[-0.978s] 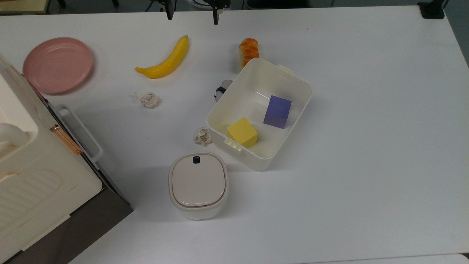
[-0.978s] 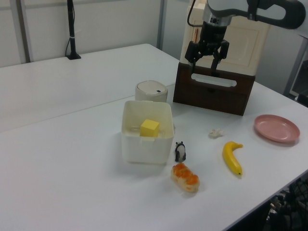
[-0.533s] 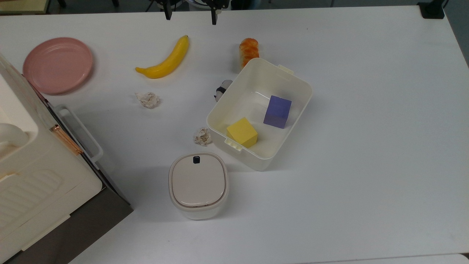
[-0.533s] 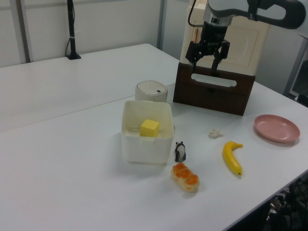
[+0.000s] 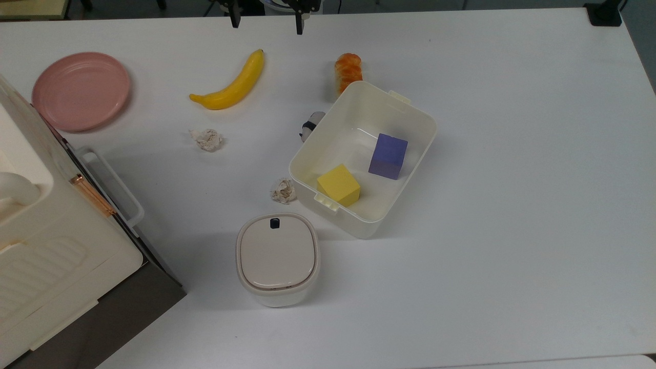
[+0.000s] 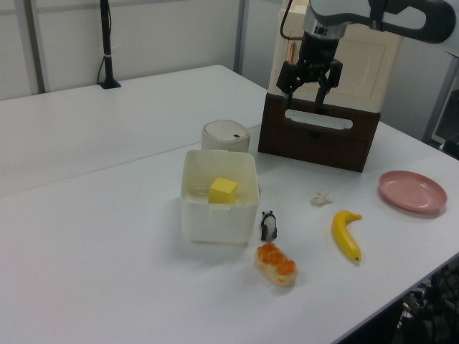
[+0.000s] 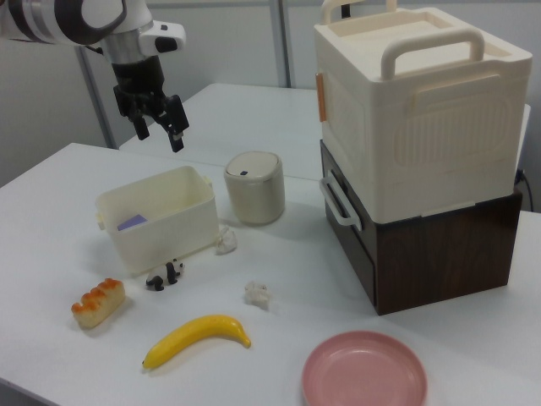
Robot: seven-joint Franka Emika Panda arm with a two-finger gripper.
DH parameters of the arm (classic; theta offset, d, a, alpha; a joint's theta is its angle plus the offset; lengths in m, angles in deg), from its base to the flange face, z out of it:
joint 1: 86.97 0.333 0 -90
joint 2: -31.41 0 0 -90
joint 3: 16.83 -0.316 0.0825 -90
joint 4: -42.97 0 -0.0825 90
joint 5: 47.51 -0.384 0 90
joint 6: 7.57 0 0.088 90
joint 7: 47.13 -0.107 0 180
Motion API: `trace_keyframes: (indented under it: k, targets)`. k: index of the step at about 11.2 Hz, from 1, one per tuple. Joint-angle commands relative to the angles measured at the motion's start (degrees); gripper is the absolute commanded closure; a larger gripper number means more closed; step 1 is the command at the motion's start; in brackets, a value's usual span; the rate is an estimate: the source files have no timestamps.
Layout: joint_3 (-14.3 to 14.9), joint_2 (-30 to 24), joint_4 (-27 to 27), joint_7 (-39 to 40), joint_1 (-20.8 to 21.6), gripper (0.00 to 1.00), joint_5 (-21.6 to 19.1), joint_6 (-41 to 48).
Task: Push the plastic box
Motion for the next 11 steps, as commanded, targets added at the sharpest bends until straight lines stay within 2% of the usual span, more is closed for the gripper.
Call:
trace_keyframes:
  k: [1,7,8,11]
  targets:
    - [0.83,-1.11,-0.62,1.22,0.65,0.0,-1.42,0.88]
    - [0.83,-1.2,-0.71,1.57,0.65,0.0,-1.42,0.79]
    - [0.83,-1.2,-0.97,3.13,0.56,0.0,-1.33,0.62]
    - [0.83,-1.2,-1.41,16.11,0.12,0.0,-1.33,0.71]
